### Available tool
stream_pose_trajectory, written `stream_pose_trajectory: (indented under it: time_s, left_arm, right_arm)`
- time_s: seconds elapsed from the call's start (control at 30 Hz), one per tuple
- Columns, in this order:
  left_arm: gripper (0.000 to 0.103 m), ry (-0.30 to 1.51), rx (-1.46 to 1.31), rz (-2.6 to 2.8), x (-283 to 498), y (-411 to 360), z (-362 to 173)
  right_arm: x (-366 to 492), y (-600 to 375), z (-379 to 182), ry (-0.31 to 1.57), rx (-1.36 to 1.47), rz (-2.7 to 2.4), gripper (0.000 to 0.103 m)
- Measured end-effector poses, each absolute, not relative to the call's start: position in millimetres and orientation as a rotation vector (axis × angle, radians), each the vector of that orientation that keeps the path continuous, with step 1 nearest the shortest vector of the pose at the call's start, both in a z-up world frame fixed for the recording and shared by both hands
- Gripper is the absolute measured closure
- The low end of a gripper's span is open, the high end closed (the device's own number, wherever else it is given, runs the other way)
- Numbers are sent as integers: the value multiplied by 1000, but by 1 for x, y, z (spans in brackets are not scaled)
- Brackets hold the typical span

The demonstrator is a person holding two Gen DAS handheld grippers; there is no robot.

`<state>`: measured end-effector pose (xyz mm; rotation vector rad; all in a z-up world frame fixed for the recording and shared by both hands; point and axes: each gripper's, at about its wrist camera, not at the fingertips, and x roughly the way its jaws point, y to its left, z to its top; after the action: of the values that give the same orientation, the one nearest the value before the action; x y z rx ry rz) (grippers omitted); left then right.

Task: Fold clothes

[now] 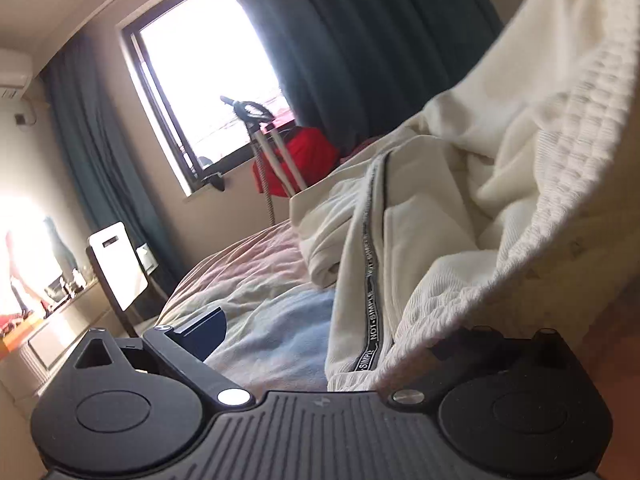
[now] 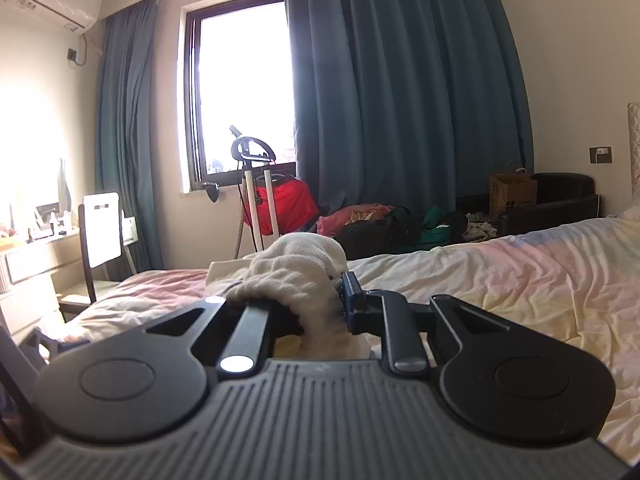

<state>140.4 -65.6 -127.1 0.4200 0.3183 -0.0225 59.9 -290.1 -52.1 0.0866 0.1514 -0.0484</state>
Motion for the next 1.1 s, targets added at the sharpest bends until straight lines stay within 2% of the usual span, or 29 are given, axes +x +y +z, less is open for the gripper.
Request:
stream_pose_trajectory:
  time_s: [0.2,0.4,0.53,0.6,0.7,0.9,1.0,1.1]
  left_arm:
    - [0,359,56,128,152,5,-93]
    - [0,504,-190,204,160,64,-105]
    - [0,587,-276,218,161,82,-120]
    - [0,605,-291,201,157,82,-114]
    - [1,621,-260,178,146,72,-102]
    - [2,632,-208,173,106,62,-75]
    - [1,586,-235,166,88,69,-57]
    - [1,537,-249,195,87,72,-46]
  right_arm:
    - [81,-258,-75,359,-75,86,82]
    - [81,-184,-115,506,-445,312,79]
    - [71,-162,-122,541,-579,431,68]
    - [62,-160,-117,559,-602,506,55]
    - [48,-176,-94,563,-490,619,44]
    - [62,-243,-57,513,-1,555,44]
    - [90,-275,-72,586,242,377,42]
    - [106,-280,-94,645,279,251,42]
